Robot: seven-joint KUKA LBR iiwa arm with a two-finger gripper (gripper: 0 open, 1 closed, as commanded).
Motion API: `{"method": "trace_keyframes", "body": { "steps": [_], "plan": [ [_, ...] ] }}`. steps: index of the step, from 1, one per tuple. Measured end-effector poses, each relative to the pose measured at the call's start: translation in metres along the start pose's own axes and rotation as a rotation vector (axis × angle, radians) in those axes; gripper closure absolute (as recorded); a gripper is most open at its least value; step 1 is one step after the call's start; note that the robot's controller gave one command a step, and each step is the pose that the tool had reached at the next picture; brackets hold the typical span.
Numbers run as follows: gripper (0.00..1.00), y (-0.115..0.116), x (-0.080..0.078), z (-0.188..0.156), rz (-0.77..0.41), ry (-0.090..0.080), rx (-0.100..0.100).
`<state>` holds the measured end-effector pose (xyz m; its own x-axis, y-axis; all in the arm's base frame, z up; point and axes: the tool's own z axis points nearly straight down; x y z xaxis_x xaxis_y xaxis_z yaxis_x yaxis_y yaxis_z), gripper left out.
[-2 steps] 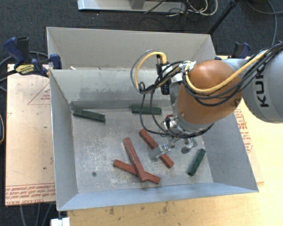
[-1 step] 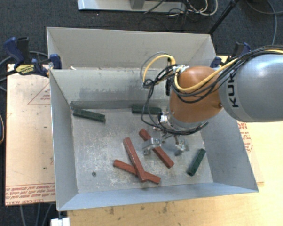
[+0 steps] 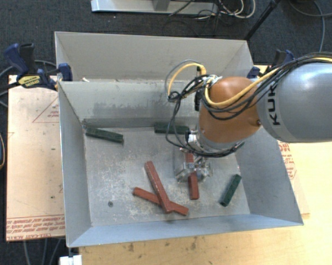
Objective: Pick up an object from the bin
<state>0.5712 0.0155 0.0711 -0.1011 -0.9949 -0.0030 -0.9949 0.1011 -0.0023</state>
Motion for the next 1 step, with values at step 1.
{"method": "trace_keyframes", "body": {
  "steps": [1],
  "plan": [
    [1.00, -0.0022, -0.0096, -0.1566, -0.034, -0.001, 0.008]
  ]
}}
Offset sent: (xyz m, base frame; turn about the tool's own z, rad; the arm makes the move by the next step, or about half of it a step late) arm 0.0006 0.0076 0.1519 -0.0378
